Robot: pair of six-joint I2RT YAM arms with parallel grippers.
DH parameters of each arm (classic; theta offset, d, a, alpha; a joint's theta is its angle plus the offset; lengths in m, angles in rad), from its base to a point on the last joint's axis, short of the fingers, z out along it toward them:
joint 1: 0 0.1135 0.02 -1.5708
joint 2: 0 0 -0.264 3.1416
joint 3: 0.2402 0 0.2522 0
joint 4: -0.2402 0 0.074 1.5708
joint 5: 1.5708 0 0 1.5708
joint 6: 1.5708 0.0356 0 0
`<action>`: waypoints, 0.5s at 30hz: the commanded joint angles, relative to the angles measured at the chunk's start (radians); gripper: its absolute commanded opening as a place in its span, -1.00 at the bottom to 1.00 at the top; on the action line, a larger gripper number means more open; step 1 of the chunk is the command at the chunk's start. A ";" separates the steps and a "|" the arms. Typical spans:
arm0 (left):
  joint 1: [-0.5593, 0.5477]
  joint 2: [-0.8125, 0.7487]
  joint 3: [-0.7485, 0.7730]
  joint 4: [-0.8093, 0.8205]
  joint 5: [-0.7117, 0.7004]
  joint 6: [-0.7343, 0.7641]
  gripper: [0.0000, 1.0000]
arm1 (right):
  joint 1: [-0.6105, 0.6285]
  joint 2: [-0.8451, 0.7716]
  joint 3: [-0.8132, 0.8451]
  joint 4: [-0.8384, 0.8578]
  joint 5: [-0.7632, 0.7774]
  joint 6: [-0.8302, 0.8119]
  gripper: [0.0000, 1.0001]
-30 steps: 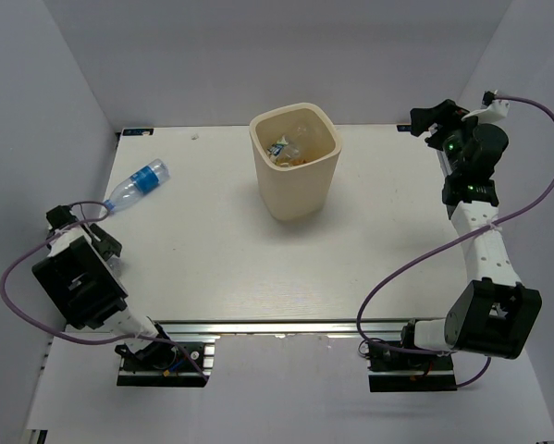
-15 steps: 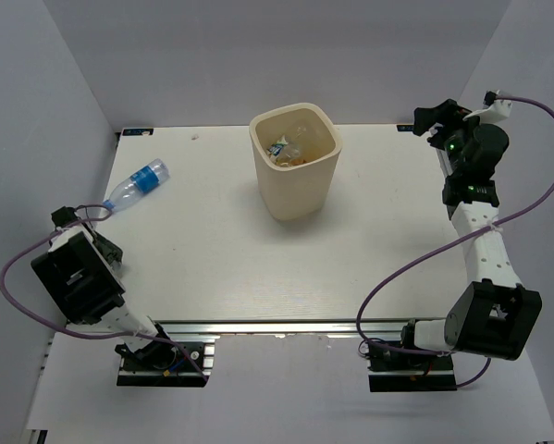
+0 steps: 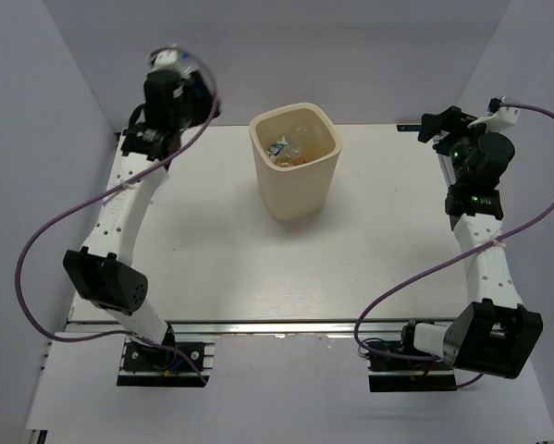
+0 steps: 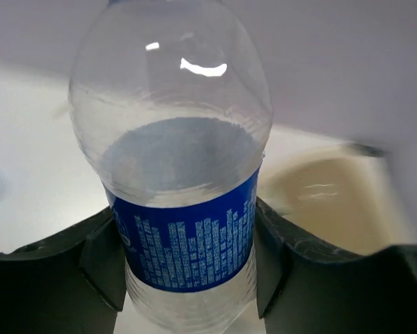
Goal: Put the plastic bottles in the bin
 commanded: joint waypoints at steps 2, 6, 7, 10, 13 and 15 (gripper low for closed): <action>-0.248 0.137 0.333 0.119 0.030 0.012 -0.19 | -0.014 -0.052 -0.010 -0.012 0.033 -0.035 0.79; -0.340 0.335 0.603 0.132 0.104 0.026 -0.12 | -0.018 -0.073 -0.014 -0.032 0.042 -0.055 0.79; -0.351 0.370 0.649 0.105 0.105 0.032 -0.10 | -0.018 -0.079 -0.015 -0.034 0.053 -0.066 0.79; -0.374 0.429 0.693 0.112 0.112 0.029 0.04 | -0.021 -0.083 -0.012 -0.040 0.059 -0.077 0.79; -0.379 0.405 0.635 0.135 0.128 0.043 0.64 | -0.023 -0.080 -0.003 -0.048 0.049 -0.085 0.79; -0.380 0.388 0.625 0.129 0.130 0.061 0.96 | -0.023 -0.075 0.002 -0.054 0.047 -0.088 0.79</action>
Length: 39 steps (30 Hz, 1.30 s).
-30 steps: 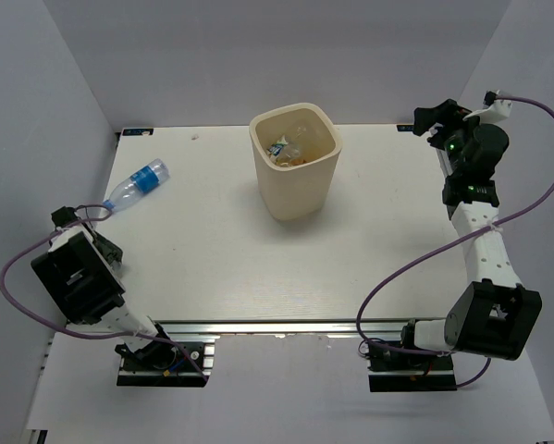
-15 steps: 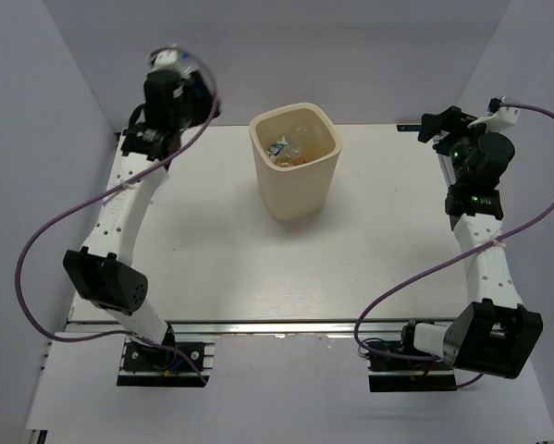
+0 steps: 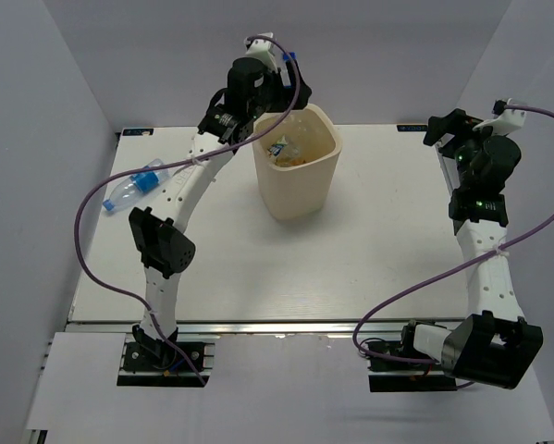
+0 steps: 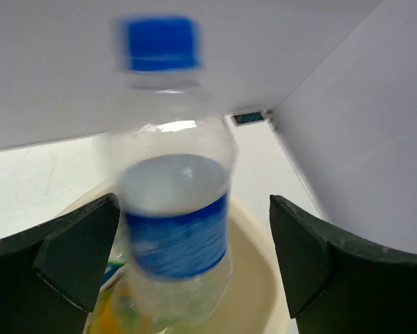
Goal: Put the plastic bottles in the bin
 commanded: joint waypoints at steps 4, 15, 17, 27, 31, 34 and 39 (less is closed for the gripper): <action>-0.003 -0.105 0.007 -0.031 -0.091 0.055 0.96 | -0.006 -0.001 0.012 0.006 -0.005 -0.017 0.79; 0.113 -0.321 -0.235 -0.140 -0.472 -0.194 0.96 | -0.006 0.036 0.042 -0.012 -0.045 -0.017 0.79; 0.211 -0.398 -0.376 -0.168 -0.508 -0.314 0.96 | -0.004 0.036 0.042 -0.017 -0.031 -0.026 0.79; 0.529 -0.496 -0.722 -0.301 -0.564 -0.725 0.96 | -0.007 0.059 0.062 -0.052 0.016 -0.047 0.79; 0.636 -0.441 -0.756 -0.272 -0.478 -0.759 0.96 | -0.007 0.060 0.067 -0.066 0.035 -0.060 0.79; 0.682 -0.378 -0.751 -0.290 -0.492 -0.817 0.96 | -0.007 0.066 0.076 -0.089 0.075 -0.083 0.79; 0.749 -0.274 -0.760 -0.264 -0.414 -0.885 0.96 | -0.007 0.097 0.102 -0.125 0.121 -0.109 0.79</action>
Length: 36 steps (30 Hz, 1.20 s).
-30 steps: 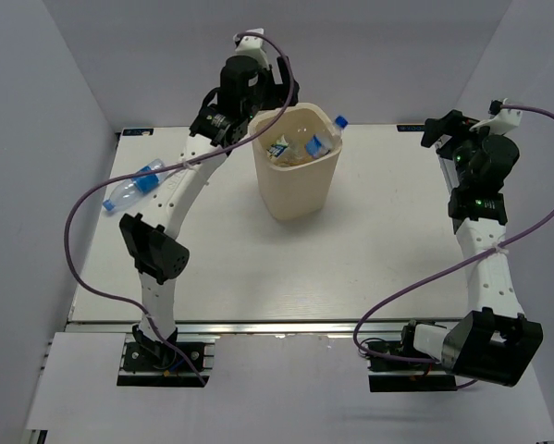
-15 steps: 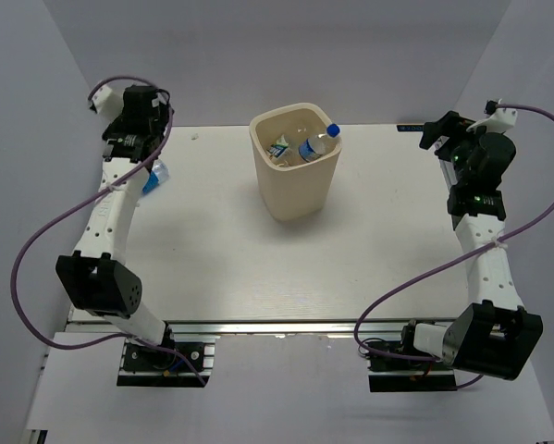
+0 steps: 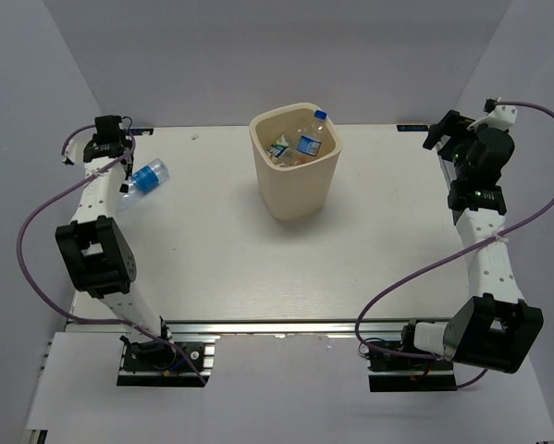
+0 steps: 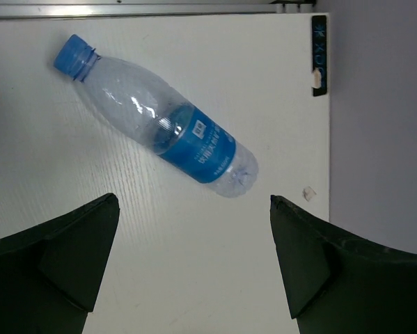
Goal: Put the plastic bottles in the bin
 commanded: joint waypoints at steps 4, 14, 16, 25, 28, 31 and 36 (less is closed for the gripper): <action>0.030 0.143 0.028 0.012 0.059 -0.090 0.96 | -0.015 0.065 0.092 -0.028 0.089 -0.023 0.79; 0.033 0.317 0.084 0.109 0.043 -0.163 0.96 | -0.027 0.173 0.232 -0.058 0.020 -0.003 0.79; 0.033 0.337 0.096 0.107 0.032 -0.171 0.96 | -0.027 0.184 0.248 -0.061 0.018 -0.009 0.79; 0.045 0.365 0.062 0.193 0.041 -0.177 0.96 | -0.030 0.228 0.290 -0.077 -0.005 -0.004 0.79; 0.051 0.398 0.082 0.225 0.049 -0.176 0.96 | -0.029 0.242 0.305 -0.076 -0.016 0.009 0.79; 0.068 0.463 0.163 0.181 0.058 -0.166 0.96 | -0.030 0.259 0.327 -0.081 -0.016 0.014 0.79; 0.096 0.532 0.219 0.182 0.075 -0.173 0.96 | -0.029 0.265 0.334 -0.084 -0.040 0.023 0.79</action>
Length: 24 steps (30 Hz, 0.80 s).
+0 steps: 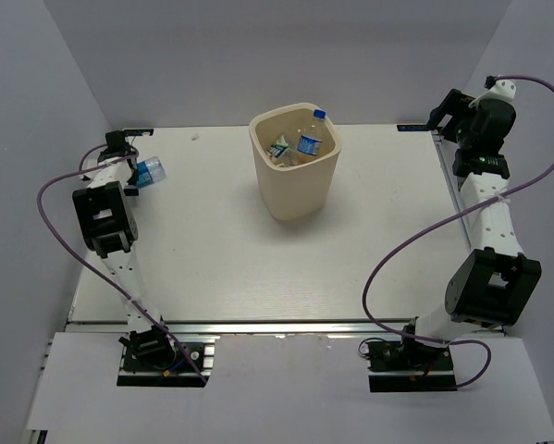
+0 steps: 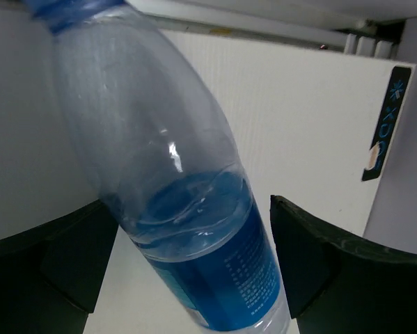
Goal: Put the plastic bottles in the bin
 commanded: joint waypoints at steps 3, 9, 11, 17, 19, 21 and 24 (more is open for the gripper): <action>0.032 0.042 0.064 -0.037 0.003 0.007 0.96 | -0.003 -0.012 0.053 0.021 -0.008 0.012 0.79; 0.032 0.063 0.089 -0.005 0.079 0.085 0.24 | -0.003 -0.019 0.046 0.014 -0.005 0.012 0.79; 0.026 0.034 0.070 0.045 0.142 0.143 -0.16 | -0.003 -0.025 0.037 0.013 -0.005 0.004 0.79; -0.100 -0.139 0.087 0.168 0.234 0.319 -0.42 | -0.003 -0.046 -0.005 0.036 -0.025 -0.027 0.79; -0.175 -0.194 0.105 0.234 0.257 0.372 -0.45 | -0.003 -0.049 -0.017 0.047 -0.051 -0.043 0.79; -0.276 -0.271 0.147 0.271 0.245 0.464 -0.45 | -0.003 -0.055 -0.031 0.065 -0.097 -0.071 0.79; -0.428 -0.343 0.196 0.348 0.233 0.591 -0.45 | -0.003 -0.069 -0.068 0.103 -0.162 -0.083 0.79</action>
